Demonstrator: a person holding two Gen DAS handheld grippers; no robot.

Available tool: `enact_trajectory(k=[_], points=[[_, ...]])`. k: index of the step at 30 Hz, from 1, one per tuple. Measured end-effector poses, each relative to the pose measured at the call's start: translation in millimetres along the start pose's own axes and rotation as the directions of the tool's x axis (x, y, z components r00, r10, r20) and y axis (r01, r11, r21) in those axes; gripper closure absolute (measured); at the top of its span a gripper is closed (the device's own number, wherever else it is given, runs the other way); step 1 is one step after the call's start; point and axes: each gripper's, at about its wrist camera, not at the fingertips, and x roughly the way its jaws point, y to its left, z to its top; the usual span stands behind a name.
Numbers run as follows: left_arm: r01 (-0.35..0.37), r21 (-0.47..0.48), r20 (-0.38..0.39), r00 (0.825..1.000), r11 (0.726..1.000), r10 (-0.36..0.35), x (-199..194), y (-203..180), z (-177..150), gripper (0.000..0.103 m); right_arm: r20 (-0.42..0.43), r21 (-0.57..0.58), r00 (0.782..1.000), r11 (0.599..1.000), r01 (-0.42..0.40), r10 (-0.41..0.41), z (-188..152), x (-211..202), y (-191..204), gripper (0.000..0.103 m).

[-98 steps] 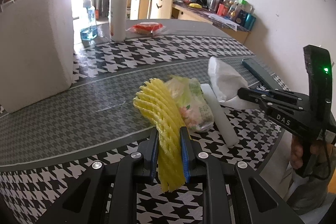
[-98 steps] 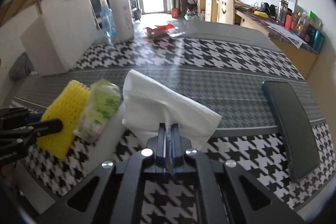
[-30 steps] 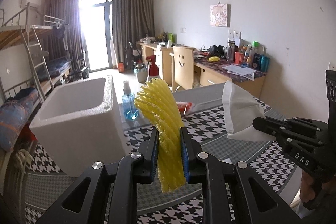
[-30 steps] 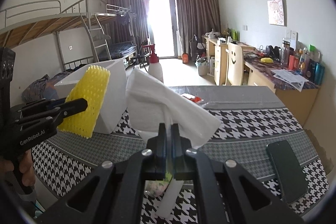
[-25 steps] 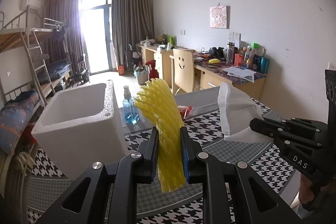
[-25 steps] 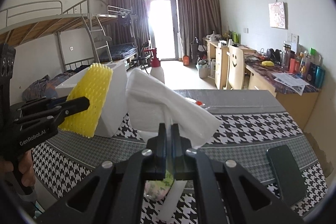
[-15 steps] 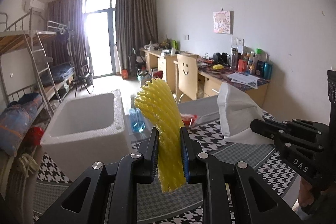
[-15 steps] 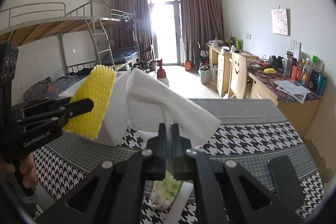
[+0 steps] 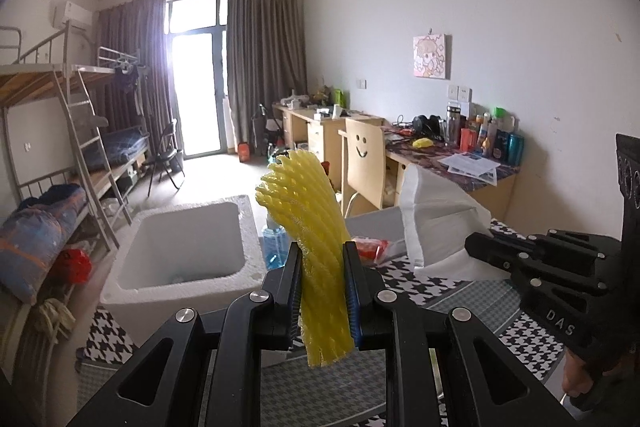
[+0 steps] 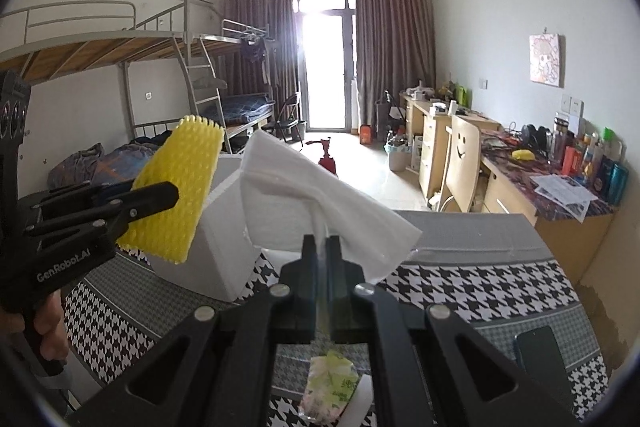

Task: Organize soft objects
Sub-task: 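Lift the yellow net with the left gripper while the right lifts the tissue, then lower the yellow net into the foam box and open the left gripper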

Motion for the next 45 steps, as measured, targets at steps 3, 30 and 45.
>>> enact_trajectory(k=[3,30,45], points=[[-0.006,-0.002,0.004,1.0,1.0,0.006,1.3,2.7,3.9,0.082,0.002,-0.006,1.0,1.0,-0.006,0.006,5.4,4.3,4.3,0.097],[-0.12,-0.043,0.042,0.992,0.992,0.121,4.5,40.6,30.6,0.082,0.026,-0.087,0.998,0.995,-0.056,0.058,47.0,27.2,26.0,0.097],[-0.214,-0.065,0.01,0.976,0.975,0.215,18.2,64.7,29.5,0.082,0.007,-0.106,0.993,0.988,-0.115,0.116,62.1,52.6,42.6,0.097]])
